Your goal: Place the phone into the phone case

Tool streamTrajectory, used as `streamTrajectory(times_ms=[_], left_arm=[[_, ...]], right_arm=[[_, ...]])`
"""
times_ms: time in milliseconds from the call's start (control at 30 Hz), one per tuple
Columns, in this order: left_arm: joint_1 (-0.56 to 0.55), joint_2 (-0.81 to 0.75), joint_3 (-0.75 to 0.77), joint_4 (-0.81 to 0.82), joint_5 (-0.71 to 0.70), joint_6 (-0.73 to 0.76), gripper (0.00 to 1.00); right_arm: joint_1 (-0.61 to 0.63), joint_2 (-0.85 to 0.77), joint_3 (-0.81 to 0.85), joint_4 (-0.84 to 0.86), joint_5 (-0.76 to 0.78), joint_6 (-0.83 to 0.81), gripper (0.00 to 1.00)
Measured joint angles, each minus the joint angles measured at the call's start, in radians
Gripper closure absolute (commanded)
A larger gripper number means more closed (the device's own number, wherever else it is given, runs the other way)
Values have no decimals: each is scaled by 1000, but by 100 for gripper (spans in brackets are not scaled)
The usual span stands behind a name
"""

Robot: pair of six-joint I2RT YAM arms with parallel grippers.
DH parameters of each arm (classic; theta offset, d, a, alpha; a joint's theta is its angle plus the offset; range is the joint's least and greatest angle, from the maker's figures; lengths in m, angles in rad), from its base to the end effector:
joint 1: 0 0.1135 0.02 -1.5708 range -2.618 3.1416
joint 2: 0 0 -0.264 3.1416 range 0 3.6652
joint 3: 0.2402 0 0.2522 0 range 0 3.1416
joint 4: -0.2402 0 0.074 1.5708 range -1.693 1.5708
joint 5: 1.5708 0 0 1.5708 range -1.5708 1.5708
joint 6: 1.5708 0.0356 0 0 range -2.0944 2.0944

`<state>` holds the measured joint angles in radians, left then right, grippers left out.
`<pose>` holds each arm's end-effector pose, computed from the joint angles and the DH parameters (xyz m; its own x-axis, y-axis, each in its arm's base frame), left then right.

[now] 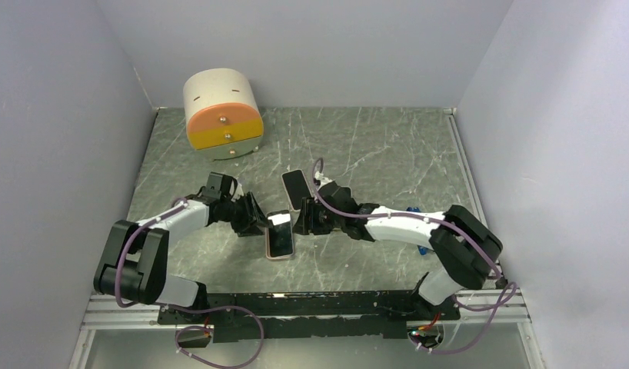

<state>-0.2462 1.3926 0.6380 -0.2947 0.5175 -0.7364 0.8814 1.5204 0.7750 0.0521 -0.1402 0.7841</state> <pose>0.2334 -0.0768 0.1582 -0.9258 -0.3692 -0.0810 -0.2308 0.7219 -0.6524 0.1943 0.2435 0.1853 -0.8757 0.0371 -0.4815 -0.3023 0.7355 0.6064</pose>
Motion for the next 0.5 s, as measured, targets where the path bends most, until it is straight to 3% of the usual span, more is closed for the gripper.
streamTrajectory(times_ms=[500], left_arm=[[0, 12, -74, 30, 46, 36, 49]], right_arm=[[26, 179, 45, 70, -27, 2, 78]])
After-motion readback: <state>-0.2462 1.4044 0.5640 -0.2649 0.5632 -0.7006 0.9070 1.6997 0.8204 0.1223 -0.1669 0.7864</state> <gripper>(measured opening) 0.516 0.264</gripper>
